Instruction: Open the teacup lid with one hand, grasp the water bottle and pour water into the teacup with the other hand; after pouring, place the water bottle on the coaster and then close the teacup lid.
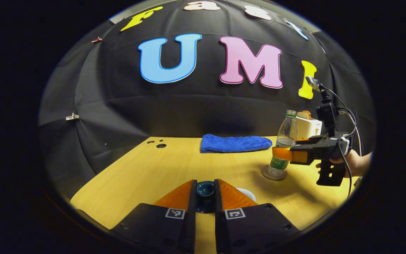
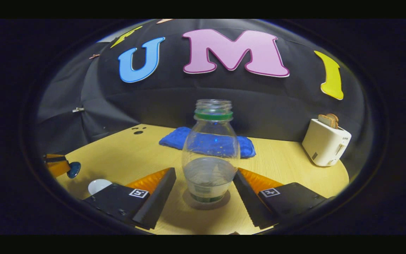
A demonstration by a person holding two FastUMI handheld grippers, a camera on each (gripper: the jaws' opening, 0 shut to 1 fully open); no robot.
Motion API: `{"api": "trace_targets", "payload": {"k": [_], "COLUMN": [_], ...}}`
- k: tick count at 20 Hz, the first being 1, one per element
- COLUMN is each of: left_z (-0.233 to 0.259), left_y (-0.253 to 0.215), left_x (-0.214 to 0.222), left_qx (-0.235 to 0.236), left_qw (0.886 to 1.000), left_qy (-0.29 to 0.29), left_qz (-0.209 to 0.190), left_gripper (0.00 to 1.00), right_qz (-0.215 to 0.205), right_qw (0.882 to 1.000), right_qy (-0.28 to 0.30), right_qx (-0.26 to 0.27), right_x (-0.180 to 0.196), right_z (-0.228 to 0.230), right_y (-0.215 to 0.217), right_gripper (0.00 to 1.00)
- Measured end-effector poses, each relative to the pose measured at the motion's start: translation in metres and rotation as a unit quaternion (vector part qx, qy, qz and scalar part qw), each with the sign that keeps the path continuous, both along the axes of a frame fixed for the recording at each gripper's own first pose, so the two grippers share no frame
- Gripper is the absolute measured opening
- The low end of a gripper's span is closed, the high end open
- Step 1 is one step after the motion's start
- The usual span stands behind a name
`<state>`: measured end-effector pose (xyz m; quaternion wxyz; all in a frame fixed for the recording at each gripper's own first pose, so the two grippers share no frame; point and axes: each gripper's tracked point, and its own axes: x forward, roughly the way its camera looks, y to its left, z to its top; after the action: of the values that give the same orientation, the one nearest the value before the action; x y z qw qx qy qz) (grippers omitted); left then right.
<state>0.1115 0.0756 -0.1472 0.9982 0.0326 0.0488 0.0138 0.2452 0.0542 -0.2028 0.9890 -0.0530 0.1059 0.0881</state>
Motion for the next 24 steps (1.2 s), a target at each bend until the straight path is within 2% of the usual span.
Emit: {"api": "trace_targets", "payload": {"k": [1, 3, 4, 6, 7, 9, 10, 11, 12, 14, 15, 16, 18, 21, 22, 23, 24], "left_z": [-0.003, -0.007, -0.009, -0.017, -0.018, -0.024, -0.025, -0.027, -0.029, -0.035, -0.038, -0.041, -0.044, -0.046, -0.048, -0.049, -0.049], "left_y": [-0.008, -0.019, -0.025, -0.036, -0.041, -0.051, -0.054, -0.055, -0.054, -0.056, -0.057, -0.058, -0.059, -0.055, -0.053, -0.052, -0.051], "left_x": [0.002, 0.005, 0.006, 0.009, 0.012, 0.015, 0.017, 0.019, 0.021, 0.027, 0.029, 0.031, 0.032, 0.034, 0.035, 0.035, 0.035], "left_qx": [0.000, 0.008, 0.013, 0.019, 0.021, 0.022, 0.025, 0.030, 0.040, 0.055, 0.058, 0.062, 0.070, 0.075, 0.072, 0.072, 0.072], "left_qw": [1.000, 1.000, 1.000, 0.999, 0.999, 0.999, 0.999, 0.998, 0.998, 0.998, 0.997, 0.997, 0.996, 0.996, 0.996, 0.996, 0.996], "left_qy": [0.003, 0.008, 0.012, 0.020, 0.020, 0.024, 0.024, 0.026, 0.024, 0.026, 0.027, 0.030, 0.030, 0.031, 0.034, 0.035, 0.035], "left_qz": [-0.008, -0.018, -0.024, -0.033, -0.036, -0.042, -0.042, -0.038, -0.033, -0.033, -0.035, -0.037, -0.037, -0.031, -0.029, -0.028, -0.027], "left_gripper": [0.27, 0.27, 0.23, 0.27, 0.23, 0.26, 0.22, 0.27, 0.27, 0.23, 0.27, 0.22, 0.27, 0.26, 0.23, 0.27, 0.24], "right_qz": [0.003, 0.001, -0.010, -0.022, -0.024, -0.030, -0.032, -0.032, -0.032, -0.032, -0.030, -0.028, -0.022, -0.024, -0.026, -0.028, -0.028], "right_qw": [1.000, 1.000, 1.000, 0.999, 0.999, 0.999, 0.999, 0.999, 0.999, 0.999, 0.999, 0.999, 0.999, 0.999, 0.999, 0.999, 0.999], "right_qy": [0.000, 0.015, 0.010, 0.001, 0.002, 0.014, 0.023, 0.030, 0.034, 0.032, 0.029, 0.027, 0.032, 0.040, 0.041, 0.043, 0.045], "right_qx": [-0.006, -0.016, -0.027, -0.043, -0.046, -0.032, -0.015, 0.000, 0.007, 0.003, -0.002, -0.005, -0.003, -0.007, -0.008, -0.007, -0.005], "right_x": [-0.008, -0.027, -0.037, -0.057, -0.067, -0.085, -0.094, -0.100, -0.106, -0.117, -0.122, -0.126, -0.130, -0.131, -0.131, -0.131, -0.132], "right_z": [-0.003, -0.016, -0.019, -0.020, -0.024, -0.030, -0.033, -0.035, -0.036, -0.034, -0.033, -0.032, -0.034, -0.038, -0.040, -0.041, -0.042], "right_y": [-0.002, -0.010, -0.017, -0.030, -0.032, -0.035, -0.032, -0.027, -0.024, -0.018, -0.017, -0.015, -0.012, -0.016, -0.017, -0.018, -0.018], "right_gripper": [0.99, 0.98, 0.98, 0.98, 0.98, 0.98, 0.98, 0.98, 0.99, 0.98, 0.98, 0.98, 0.98, 0.99, 0.98, 0.98, 0.98]}}
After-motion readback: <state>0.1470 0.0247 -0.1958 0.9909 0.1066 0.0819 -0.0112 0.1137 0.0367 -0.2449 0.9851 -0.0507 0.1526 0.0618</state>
